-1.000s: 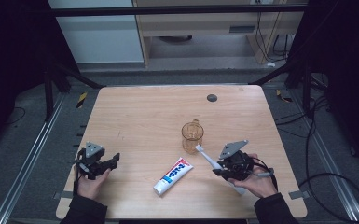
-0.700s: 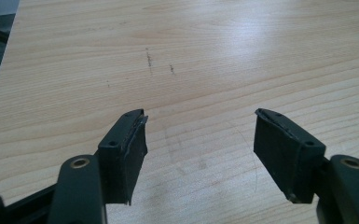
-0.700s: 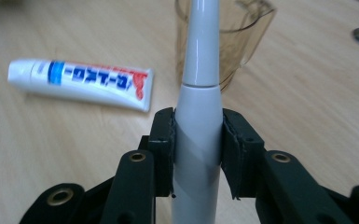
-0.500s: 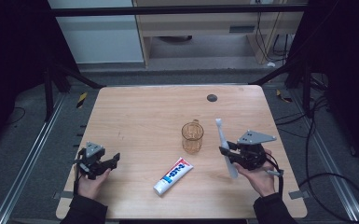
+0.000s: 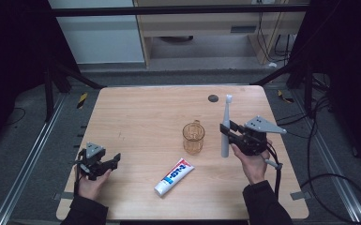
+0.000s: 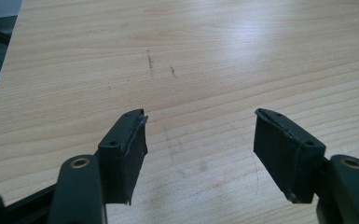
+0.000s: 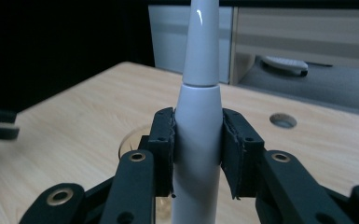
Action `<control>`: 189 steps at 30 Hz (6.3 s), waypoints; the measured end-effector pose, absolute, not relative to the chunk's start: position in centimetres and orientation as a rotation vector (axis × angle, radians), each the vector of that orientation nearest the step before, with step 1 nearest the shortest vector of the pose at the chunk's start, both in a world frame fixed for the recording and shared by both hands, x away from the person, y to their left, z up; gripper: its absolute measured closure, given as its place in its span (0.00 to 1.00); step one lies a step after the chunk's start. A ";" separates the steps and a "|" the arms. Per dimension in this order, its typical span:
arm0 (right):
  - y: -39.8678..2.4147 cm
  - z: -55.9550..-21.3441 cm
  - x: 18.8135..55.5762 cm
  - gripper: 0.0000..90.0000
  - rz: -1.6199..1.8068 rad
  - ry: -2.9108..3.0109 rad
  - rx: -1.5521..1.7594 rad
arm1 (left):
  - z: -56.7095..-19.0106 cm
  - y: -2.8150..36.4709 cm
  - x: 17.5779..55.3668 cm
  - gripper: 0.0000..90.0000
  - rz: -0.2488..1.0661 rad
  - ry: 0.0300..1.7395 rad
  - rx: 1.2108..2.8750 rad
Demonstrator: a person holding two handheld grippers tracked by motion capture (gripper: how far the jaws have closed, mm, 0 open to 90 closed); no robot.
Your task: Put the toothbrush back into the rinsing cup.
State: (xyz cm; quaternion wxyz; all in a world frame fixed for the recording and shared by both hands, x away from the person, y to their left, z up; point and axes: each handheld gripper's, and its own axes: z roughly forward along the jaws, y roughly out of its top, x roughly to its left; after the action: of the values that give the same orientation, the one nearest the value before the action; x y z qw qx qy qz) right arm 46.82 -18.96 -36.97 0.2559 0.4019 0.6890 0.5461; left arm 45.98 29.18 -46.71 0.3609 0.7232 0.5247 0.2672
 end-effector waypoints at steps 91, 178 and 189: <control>-10.8 -41.1 52.0 0.75 1.520 1.682 1.093 | -46.6 29.2 45.8 0.37 0.705 1.339 1.857; -10.9 -42.9 51.5 0.36 1.373 1.858 1.128 | -46.5 29.1 45.7 0.37 0.701 1.330 1.852; -12.4 -41.8 49.7 0.25 1.317 1.930 1.158 | -46.1 28.8 45.5 0.44 0.681 1.311 1.841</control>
State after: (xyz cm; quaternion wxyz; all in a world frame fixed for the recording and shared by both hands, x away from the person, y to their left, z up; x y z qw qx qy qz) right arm 49.65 -12.37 -41.85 0.2636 0.4281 0.7140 0.4872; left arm 45.47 28.84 -46.11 0.3807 0.7211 0.5136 0.2669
